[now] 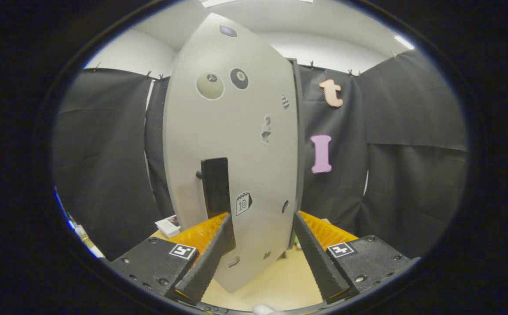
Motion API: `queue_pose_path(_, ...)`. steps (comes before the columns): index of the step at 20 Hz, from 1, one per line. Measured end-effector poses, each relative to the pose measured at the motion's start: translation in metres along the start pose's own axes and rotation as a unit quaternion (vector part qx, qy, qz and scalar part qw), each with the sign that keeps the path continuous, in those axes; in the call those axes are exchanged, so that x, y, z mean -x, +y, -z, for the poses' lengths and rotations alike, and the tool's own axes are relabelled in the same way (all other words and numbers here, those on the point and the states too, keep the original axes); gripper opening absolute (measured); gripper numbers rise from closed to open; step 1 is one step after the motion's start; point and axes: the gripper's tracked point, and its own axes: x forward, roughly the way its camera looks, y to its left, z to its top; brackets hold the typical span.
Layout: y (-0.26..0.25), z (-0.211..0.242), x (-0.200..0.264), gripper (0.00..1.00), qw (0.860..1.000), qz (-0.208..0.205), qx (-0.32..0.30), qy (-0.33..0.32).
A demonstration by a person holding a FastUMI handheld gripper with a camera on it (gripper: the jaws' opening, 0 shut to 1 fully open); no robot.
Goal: Open the shoe cabinet door, grab the shoes and put them into the shoe cabinet, then close the shoe cabinet door.
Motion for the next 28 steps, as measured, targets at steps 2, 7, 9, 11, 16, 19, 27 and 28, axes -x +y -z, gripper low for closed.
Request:
queue_pose_path(2,0.026,0.004,-0.014,0.96,1.0,-0.026,0.002,0.008)
queue_pose_path(7,0.07,0.018,-0.053,0.97,0.999,-0.041,0.004,0.022)
queue_pose_path(9,0.08,0.02,-0.062,0.97,0.999,-0.043,-0.005,0.024)
queue_pose_path(11,0.085,0.017,-0.067,0.97,0.999,-0.044,-0.005,0.021)
queue_pose_path(16,0.084,0.013,-0.065,0.97,0.999,-0.039,-0.001,0.018)
queue_pose_path(19,0.077,0.004,-0.06,0.97,0.999,-0.034,0.0,0.013)
queue_pose_path(27,0.05,-0.025,-0.022,0.98,1.0,-0.009,-0.009,0.022)
queue_pose_path(28,0.044,-0.031,-0.014,0.97,1.0,-0.002,-0.012,0.019)
